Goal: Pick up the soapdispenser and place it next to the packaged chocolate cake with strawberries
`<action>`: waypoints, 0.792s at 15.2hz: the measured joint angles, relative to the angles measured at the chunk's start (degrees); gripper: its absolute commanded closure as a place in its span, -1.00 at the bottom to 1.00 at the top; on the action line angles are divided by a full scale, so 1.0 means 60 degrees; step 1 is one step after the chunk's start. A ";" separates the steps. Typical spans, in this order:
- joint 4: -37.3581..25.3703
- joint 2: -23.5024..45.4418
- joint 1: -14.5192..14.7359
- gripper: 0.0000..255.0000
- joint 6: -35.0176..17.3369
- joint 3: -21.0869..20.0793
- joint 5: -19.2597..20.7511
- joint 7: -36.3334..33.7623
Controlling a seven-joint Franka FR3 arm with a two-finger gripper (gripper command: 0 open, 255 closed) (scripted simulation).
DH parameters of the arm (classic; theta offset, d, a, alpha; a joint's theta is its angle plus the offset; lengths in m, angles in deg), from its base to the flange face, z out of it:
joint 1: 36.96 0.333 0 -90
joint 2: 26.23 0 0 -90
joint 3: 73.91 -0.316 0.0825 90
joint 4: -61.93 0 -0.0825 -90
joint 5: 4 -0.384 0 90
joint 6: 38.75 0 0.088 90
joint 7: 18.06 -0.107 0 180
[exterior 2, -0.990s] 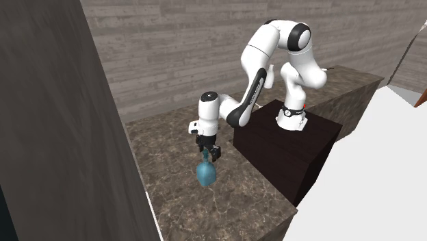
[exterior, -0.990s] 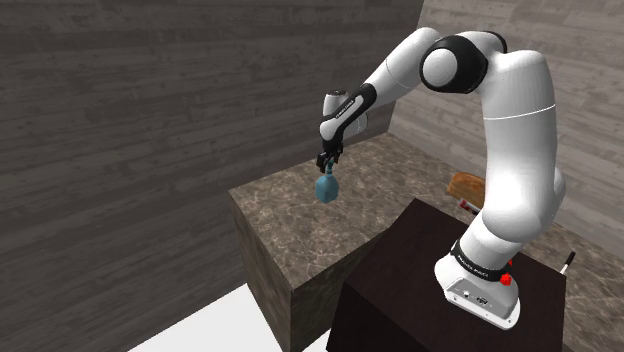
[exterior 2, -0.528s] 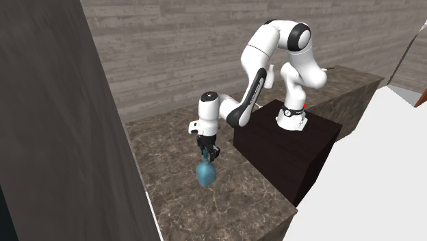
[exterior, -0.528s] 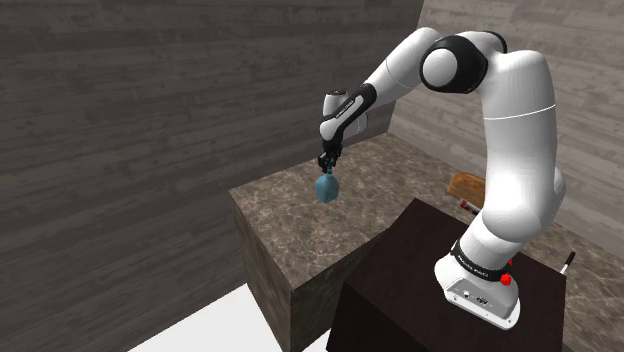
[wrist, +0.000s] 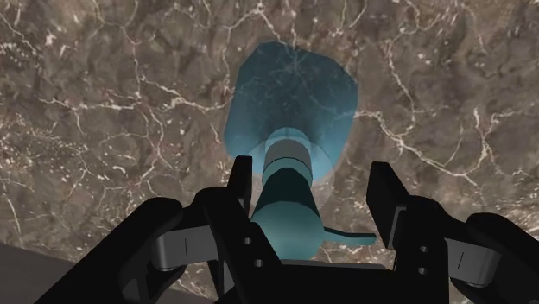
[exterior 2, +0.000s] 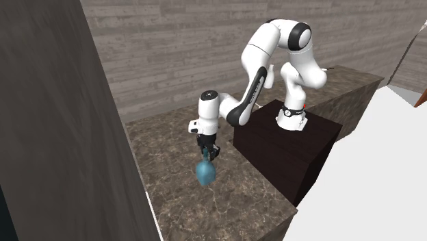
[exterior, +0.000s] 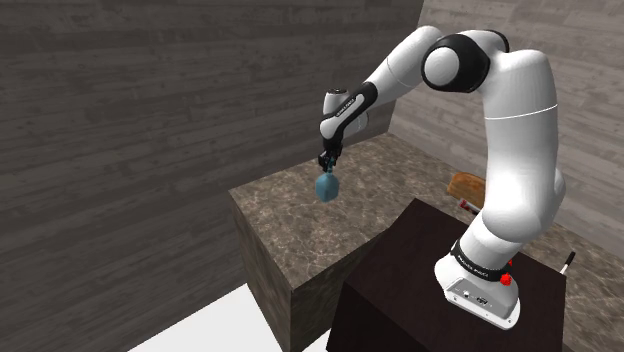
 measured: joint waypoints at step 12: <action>0.0007 -0.1141 0.0050 1.00 0.1131 0.0035 0.0050 -0.0008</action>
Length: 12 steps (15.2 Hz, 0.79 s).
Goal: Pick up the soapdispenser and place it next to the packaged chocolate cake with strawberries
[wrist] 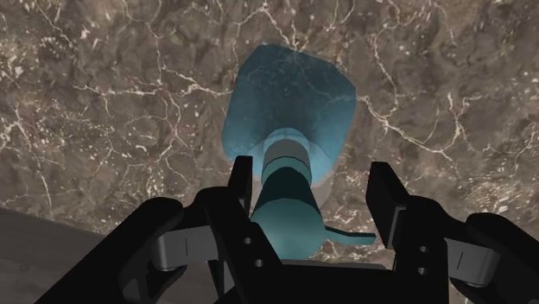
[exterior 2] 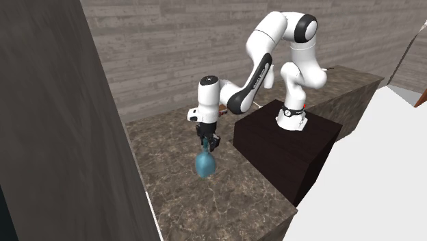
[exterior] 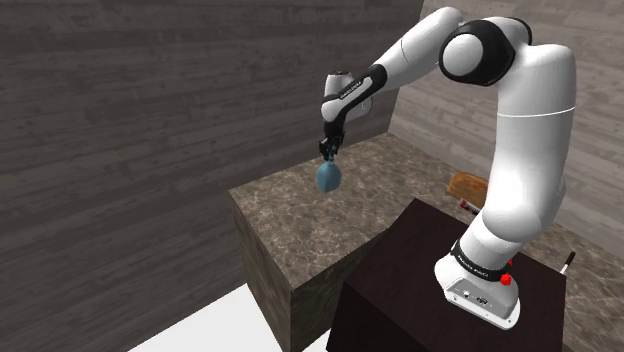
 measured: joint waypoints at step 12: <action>-0.0297 -0.0962 0.0016 1.00 0.1259 0.0027 0.0040 0.0028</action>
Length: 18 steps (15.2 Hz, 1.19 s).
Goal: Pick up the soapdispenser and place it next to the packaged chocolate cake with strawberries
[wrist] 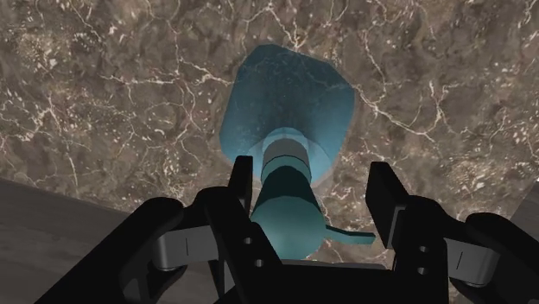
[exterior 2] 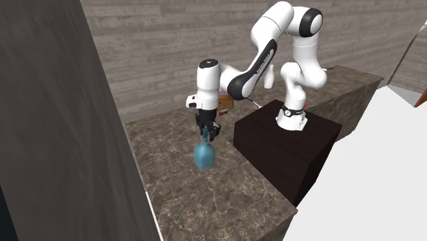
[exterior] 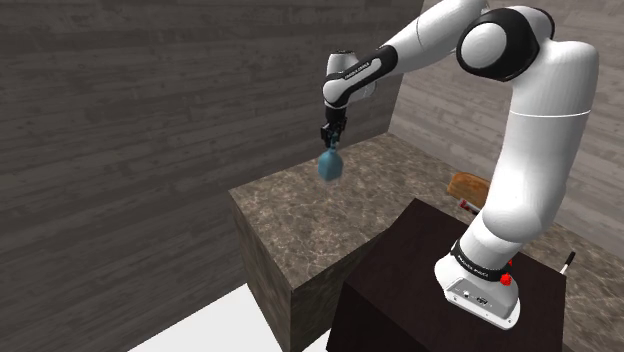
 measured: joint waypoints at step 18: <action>-0.1024 -0.1030 0.0030 1.00 0.2050 0.0011 0.0041 0.0027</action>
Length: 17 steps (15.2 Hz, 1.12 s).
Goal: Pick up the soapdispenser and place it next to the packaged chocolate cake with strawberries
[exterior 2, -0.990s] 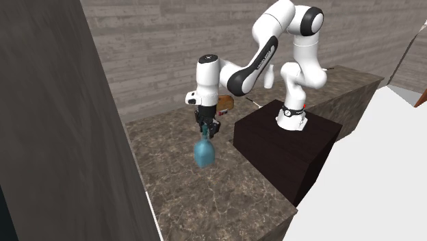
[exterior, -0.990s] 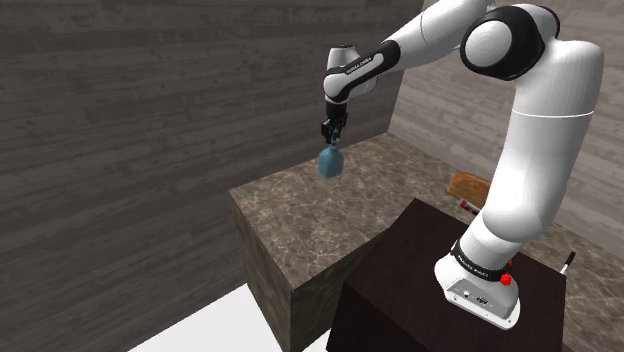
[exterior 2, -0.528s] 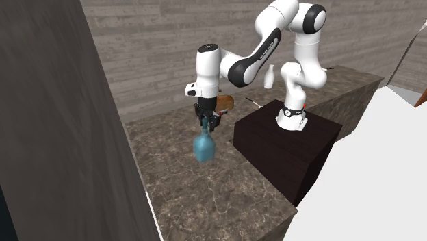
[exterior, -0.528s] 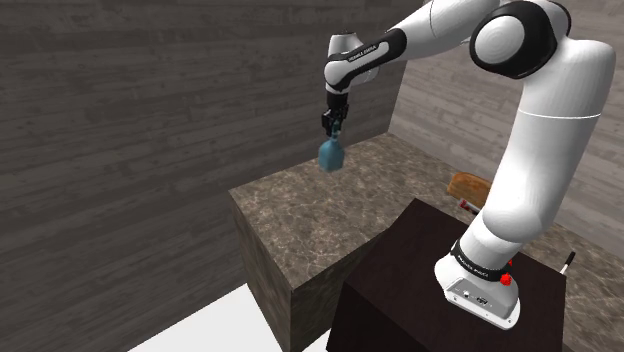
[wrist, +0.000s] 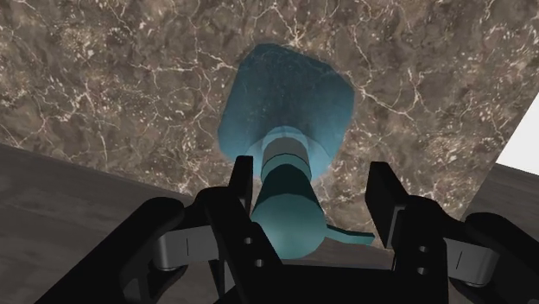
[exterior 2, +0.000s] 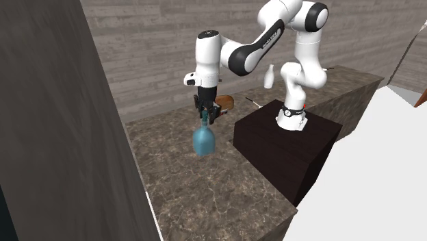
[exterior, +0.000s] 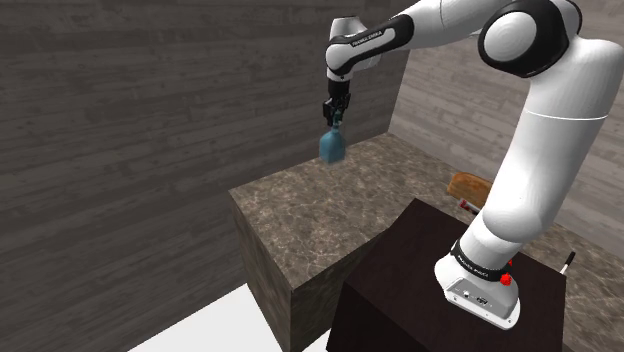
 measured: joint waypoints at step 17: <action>0.0014 -0.1330 -0.0225 1.00 0.1299 0.0197 0.0059 0.0446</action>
